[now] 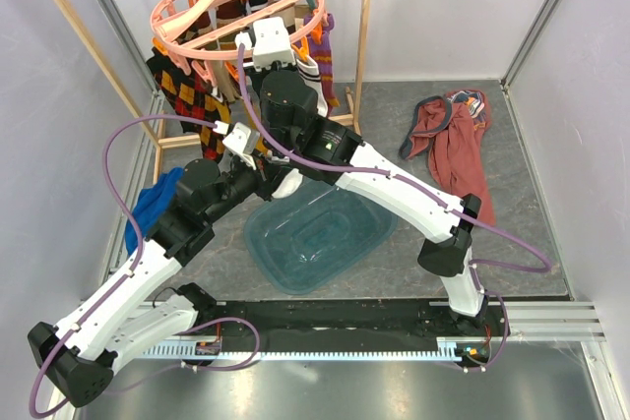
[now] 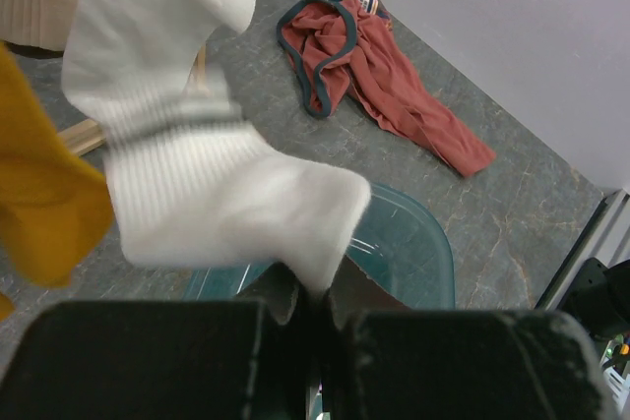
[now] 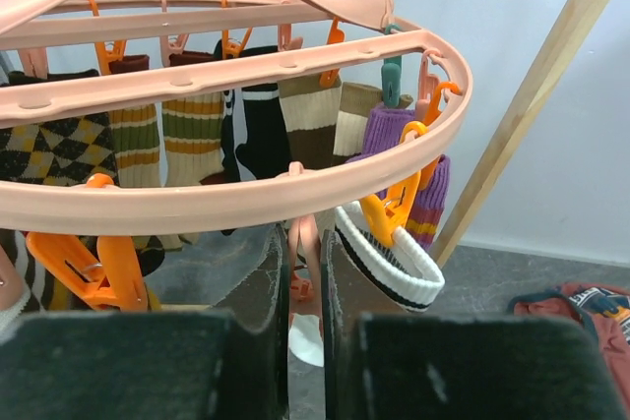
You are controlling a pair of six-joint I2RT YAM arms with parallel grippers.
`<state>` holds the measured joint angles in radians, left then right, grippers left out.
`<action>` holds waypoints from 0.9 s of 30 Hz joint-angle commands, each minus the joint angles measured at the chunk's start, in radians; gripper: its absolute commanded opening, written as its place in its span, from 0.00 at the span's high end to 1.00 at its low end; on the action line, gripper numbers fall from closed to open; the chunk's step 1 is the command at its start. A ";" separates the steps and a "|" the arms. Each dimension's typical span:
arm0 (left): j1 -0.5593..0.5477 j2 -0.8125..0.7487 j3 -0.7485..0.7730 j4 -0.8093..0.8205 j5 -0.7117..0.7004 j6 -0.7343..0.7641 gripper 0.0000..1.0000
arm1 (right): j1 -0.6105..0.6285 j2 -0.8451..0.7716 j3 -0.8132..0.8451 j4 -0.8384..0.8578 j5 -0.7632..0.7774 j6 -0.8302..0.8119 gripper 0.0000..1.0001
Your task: Remove the socks clipped to the hanger
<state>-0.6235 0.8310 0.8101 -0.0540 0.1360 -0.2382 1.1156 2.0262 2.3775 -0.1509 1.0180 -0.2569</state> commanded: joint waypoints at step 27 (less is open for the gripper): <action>-0.041 -0.020 -0.046 -0.060 0.146 -0.208 0.98 | 0.006 -0.650 -0.772 0.068 -0.308 0.370 0.02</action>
<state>-0.6445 0.7765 0.8009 -0.1036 0.2432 -0.3660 1.1164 1.4757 1.7351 -0.1516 0.7361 0.0555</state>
